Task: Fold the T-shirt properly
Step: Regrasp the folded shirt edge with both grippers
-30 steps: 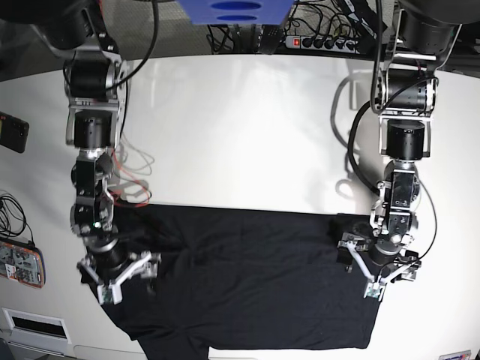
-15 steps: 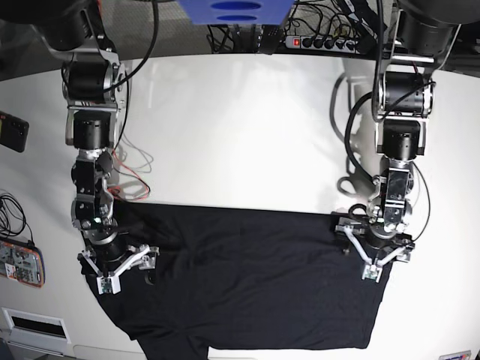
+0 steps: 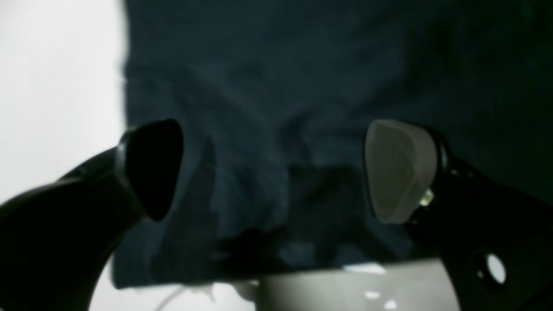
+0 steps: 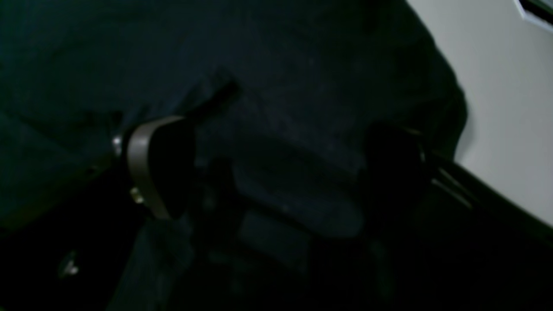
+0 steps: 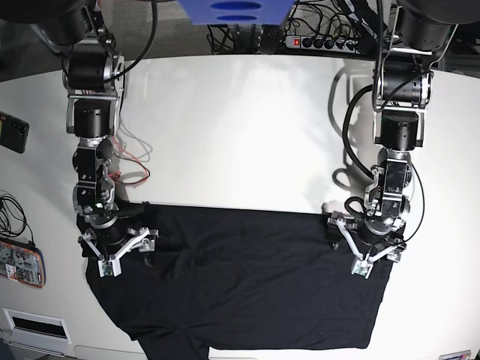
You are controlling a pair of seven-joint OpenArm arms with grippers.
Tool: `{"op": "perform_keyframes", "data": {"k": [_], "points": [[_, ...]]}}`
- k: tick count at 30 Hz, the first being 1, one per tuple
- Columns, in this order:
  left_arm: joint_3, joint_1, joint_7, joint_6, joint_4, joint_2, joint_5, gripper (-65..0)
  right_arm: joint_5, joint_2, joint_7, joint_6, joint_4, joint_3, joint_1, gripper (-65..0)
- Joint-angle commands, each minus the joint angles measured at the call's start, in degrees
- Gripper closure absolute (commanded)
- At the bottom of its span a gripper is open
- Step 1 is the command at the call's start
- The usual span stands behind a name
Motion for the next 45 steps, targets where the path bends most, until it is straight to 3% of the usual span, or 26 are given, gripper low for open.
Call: {"op": "perform_keyframes", "data": {"k": [1,7,9,14,18,23,26,34,37,41,45], "points": [[-0.16,-1.71,-1.02,-0.36,1.19,-0.55,-0.23,-65.0,0.41,0.51,1.98,-0.07,0.91,0.02,2.13,-58.3],[-0.51,-2.68,-0.76,-2.38,1.01,-0.64,-0.23,-65.0,0.32,0.51,1.98,-0.07,0.99,0.02,2.04,-58.3],[-0.25,-3.29,2.32,-2.64,0.92,-1.52,-0.23,-65.0,0.32,0.51,2.07,-0.07,0.99,0.02,2.04,-58.3],[-0.25,-5.14,5.57,-7.74,1.10,-1.78,-5.94,-65.0,0.32,0.51,2.07,-0.07,1.08,0.02,2.04,-58.3],[-0.34,-5.40,7.16,-7.57,1.10,-2.48,-9.28,-65.0,0.32,0.51,2.07,-0.07,3.37,0.02,2.04,-58.3],[-0.42,-5.40,7.16,-7.57,1.10,-2.57,-9.37,-59.0,0.32,0.51,1.63,-0.07,5.04,-0.07,2.04,-58.3],[-0.51,-5.40,7.16,-7.57,1.10,-2.75,-9.02,-51.7,0.32,0.51,1.54,-0.07,5.04,-0.07,2.04,-58.3],[-0.60,-5.31,6.98,-7.48,1.10,-2.75,-9.02,-17.9,0.32,0.51,1.71,-0.07,4.77,-0.07,2.04,-58.3],[-0.60,-5.31,6.98,-7.48,1.01,-2.75,-9.02,-11.0,0.32,0.51,1.89,-0.07,4.42,-0.07,2.04,-58.3],[-0.51,-5.31,6.98,-7.48,0.84,-2.66,-8.93,-12.6,0.32,0.60,1.89,-0.07,4.42,0.02,0.64,-58.3],[-0.51,-5.05,6.98,-7.48,0.84,-2.83,-8.93,-22.0,0.32,0.60,1.89,-0.07,4.95,0.02,-2.09,-58.3]]}}
